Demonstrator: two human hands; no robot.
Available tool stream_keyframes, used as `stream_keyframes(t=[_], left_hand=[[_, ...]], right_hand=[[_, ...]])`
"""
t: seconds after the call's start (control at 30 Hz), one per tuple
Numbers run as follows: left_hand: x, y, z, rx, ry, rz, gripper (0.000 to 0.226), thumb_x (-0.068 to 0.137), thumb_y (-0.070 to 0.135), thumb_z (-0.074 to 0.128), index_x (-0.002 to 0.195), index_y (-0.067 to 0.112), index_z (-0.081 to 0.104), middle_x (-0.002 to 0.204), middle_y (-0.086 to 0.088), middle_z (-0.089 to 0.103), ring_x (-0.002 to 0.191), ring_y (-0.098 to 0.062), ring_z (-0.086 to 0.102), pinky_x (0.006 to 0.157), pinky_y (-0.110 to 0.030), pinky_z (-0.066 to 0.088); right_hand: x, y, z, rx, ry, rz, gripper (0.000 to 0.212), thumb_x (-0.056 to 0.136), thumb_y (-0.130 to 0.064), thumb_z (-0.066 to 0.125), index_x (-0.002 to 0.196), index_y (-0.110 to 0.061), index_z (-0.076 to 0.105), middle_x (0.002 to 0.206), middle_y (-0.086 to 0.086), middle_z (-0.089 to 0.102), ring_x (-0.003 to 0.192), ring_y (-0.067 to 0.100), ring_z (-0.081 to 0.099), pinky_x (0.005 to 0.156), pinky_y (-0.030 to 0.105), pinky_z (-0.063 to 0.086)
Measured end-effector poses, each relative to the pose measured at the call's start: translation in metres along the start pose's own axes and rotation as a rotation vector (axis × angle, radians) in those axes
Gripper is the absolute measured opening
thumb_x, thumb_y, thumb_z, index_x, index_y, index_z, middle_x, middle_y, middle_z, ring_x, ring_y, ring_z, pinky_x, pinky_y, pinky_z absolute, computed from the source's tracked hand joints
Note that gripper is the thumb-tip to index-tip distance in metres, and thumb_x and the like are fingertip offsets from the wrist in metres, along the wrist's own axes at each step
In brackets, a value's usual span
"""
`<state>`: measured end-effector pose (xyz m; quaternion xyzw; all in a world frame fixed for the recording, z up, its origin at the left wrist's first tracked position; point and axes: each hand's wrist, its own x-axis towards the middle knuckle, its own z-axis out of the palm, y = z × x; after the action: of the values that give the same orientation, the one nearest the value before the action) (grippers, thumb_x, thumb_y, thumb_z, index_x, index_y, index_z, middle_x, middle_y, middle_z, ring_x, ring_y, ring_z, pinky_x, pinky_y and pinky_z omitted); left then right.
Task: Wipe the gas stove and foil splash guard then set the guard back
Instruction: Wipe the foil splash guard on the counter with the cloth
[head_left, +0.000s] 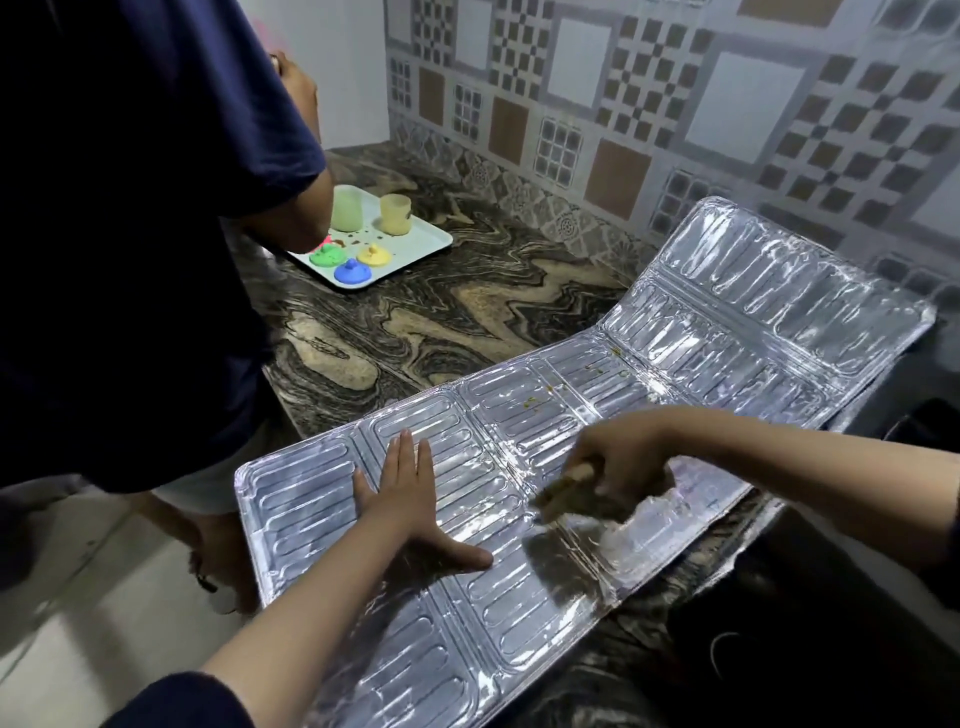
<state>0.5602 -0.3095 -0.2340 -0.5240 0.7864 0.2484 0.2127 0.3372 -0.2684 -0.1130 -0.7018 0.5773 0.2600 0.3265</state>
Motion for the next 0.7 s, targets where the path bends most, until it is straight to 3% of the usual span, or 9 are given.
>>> stream_keyframes(t=[0.03,0.13,0.23,0.33,0.4,0.5,0.57,0.7], left_hand=[[-0.001,-0.001,0.001,0.000,0.000,0.000,0.171,0.022,0.094,0.054,0.140,0.012,-0.038,0.142,-0.006,-0.049,0.136,-0.026,-0.038,0.108,-0.066,-0.011],[-0.005,-0.006,0.005,-0.006,0.003,-0.004,0.168,0.027,0.093,0.059,0.141,0.014,-0.036,0.143,-0.005,-0.049,0.137,-0.025,-0.037,0.109,-0.066,-0.011],[-0.009,-0.013,0.007,0.001,-0.009,-0.021,0.167,0.029,0.092,0.061,0.140,0.014,-0.037,0.142,-0.004,-0.049,0.137,-0.025,-0.037,0.109,-0.066,-0.010],[-0.016,-0.020,0.008,0.012,-0.032,-0.040,0.167,0.029,0.092,0.061,0.139,0.015,-0.039,0.142,-0.004,-0.050,0.137,-0.024,-0.038,0.110,-0.065,-0.010],[-0.020,-0.023,0.008,0.020,-0.048,-0.048,0.166,0.032,0.090,0.063,0.139,0.015,-0.039,0.141,-0.004,-0.051,0.137,-0.025,-0.038,0.110,-0.064,-0.011],[-0.020,-0.024,0.004,0.017,-0.069,-0.058,0.166,0.035,0.087,0.067,0.139,0.013,-0.039,0.142,-0.008,-0.049,0.137,-0.028,-0.038,0.112,-0.062,-0.012],[-0.016,-0.018,0.002,-0.013,-0.058,-0.064,0.166,0.036,0.088,0.066,0.138,0.011,-0.040,0.142,-0.013,-0.049,0.135,-0.032,-0.038,0.112,-0.062,-0.012],[-0.007,0.012,0.000,-0.072,0.120,0.039,0.161,0.040,0.092,0.059,0.141,0.010,-0.035,0.143,-0.016,-0.046,0.133,-0.032,-0.043,0.107,-0.060,-0.019]], right_hand=[[0.006,0.001,-0.007,0.029,0.080,-0.004,0.033,0.080,0.003,0.055,0.105,-0.016,0.066,0.070,-0.008,0.060,0.058,-0.004,0.056,0.054,0.013,0.044],[0.036,0.002,-0.024,0.005,0.344,-0.021,0.041,0.080,-0.003,0.052,0.113,-0.024,0.066,0.087,0.001,0.068,0.080,0.019,0.062,0.067,0.029,0.048],[0.073,-0.007,-0.036,-0.136,0.515,-0.038,0.052,0.078,0.000,0.051,0.122,-0.026,0.061,0.100,0.004,0.070,0.093,0.026,0.065,0.064,0.028,0.041],[0.109,-0.012,-0.042,-0.255,0.665,-0.029,0.059,0.080,-0.005,0.052,0.133,-0.030,0.052,0.115,0.006,0.067,0.105,0.031,0.062,0.073,0.031,0.048],[0.128,-0.014,-0.036,-0.280,0.664,-0.011,0.058,0.082,-0.006,0.049,0.134,-0.030,0.048,0.123,0.007,0.062,0.109,0.033,0.060,0.080,0.036,0.050],[0.150,-0.016,-0.019,-0.397,0.576,-0.017,0.043,0.086,-0.009,0.048,0.128,-0.013,0.046,0.126,0.011,0.054,0.113,0.034,0.055,0.086,0.039,0.046],[0.158,-0.014,-0.013,-0.418,0.547,-0.009,0.049,0.085,-0.010,0.050,0.133,-0.008,0.038,0.131,0.014,0.047,0.118,0.035,0.050,0.091,0.041,0.043],[0.161,-0.008,-0.017,-0.413,0.481,-0.014,0.067,0.083,-0.006,0.053,0.144,-0.010,0.025,0.146,0.016,0.035,0.127,0.037,0.044,0.100,0.042,0.042]])
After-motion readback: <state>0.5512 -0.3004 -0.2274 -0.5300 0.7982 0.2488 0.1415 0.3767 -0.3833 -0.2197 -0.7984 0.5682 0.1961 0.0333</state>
